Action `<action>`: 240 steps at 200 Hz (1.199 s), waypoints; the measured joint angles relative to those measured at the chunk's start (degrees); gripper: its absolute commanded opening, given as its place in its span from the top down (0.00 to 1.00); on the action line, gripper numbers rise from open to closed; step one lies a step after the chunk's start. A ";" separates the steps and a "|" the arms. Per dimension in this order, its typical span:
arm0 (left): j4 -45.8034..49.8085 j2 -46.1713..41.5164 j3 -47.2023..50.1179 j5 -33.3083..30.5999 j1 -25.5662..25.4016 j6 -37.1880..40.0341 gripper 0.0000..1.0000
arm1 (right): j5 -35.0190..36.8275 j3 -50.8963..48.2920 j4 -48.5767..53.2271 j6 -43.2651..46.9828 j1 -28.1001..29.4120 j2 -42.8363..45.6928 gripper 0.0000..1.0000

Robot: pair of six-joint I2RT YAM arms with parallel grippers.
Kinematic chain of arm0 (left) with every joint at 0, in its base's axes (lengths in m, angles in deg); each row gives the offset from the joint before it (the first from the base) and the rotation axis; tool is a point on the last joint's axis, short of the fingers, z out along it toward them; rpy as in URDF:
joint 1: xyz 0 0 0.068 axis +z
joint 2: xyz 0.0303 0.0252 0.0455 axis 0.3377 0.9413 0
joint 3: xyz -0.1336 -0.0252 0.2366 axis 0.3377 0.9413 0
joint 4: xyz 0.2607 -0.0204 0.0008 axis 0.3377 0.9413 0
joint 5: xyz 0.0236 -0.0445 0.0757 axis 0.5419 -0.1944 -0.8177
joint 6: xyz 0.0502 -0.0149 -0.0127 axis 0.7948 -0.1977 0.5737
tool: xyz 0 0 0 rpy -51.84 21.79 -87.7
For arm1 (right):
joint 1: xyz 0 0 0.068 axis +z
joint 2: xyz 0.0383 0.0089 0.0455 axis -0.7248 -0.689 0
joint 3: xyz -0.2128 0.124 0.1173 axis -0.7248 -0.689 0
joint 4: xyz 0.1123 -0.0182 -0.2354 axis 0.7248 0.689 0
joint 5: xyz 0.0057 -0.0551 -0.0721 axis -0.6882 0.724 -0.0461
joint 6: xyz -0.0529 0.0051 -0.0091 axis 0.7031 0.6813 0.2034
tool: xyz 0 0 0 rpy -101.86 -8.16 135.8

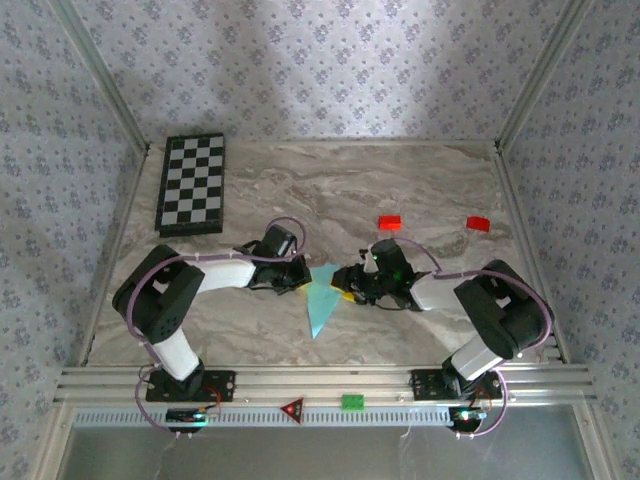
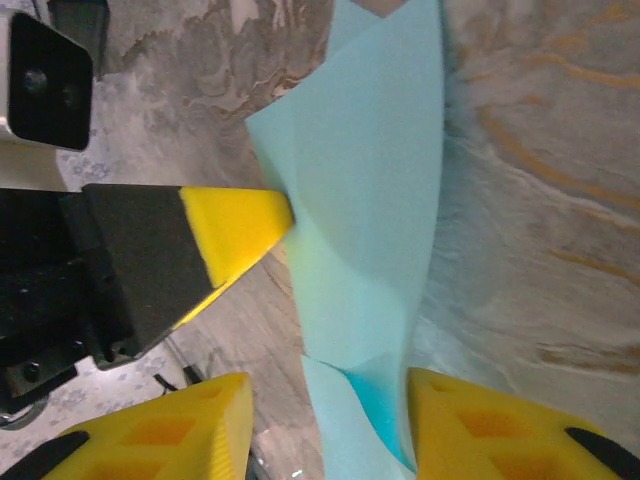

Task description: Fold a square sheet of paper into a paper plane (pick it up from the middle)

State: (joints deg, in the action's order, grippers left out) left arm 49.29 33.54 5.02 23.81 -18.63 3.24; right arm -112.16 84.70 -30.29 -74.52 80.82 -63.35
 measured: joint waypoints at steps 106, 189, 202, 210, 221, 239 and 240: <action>-0.17 0.11 -0.02 0.04 -0.48 0.04 1.00 | -5.31 9.88 13.53 11.47 -3.93 -4.57 0.65; 0.31 0.85 -1.03 0.59 -1.18 0.07 1.00 | -6.60 12.33 17.81 14.99 -4.94 -6.23 0.65; 0.33 0.85 -1.03 0.61 -1.18 0.07 1.00 | -6.43 12.35 18.95 15.50 -5.25 -6.23 0.64; 0.33 0.85 -1.03 0.61 -1.18 0.07 1.00 | -6.36 12.35 19.76 15.89 -5.27 -6.23 0.65; 0.33 0.85 -1.03 0.61 -1.18 0.07 1.00 | -6.34 12.35 20.59 16.22 -5.27 -6.23 0.66; 0.31 0.85 -1.03 0.66 -1.18 0.09 1.00 | -6.69 12.35 20.85 16.52 -5.27 -6.23 0.68; 0.28 0.85 -1.03 0.66 -1.18 0.09 1.00 | -6.73 12.35 20.85 16.52 -5.27 -6.23 0.68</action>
State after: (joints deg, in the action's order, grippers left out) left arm 49.57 34.40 4.00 24.47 -19.81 3.33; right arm -118.89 97.04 -9.44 -57.99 75.55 -69.58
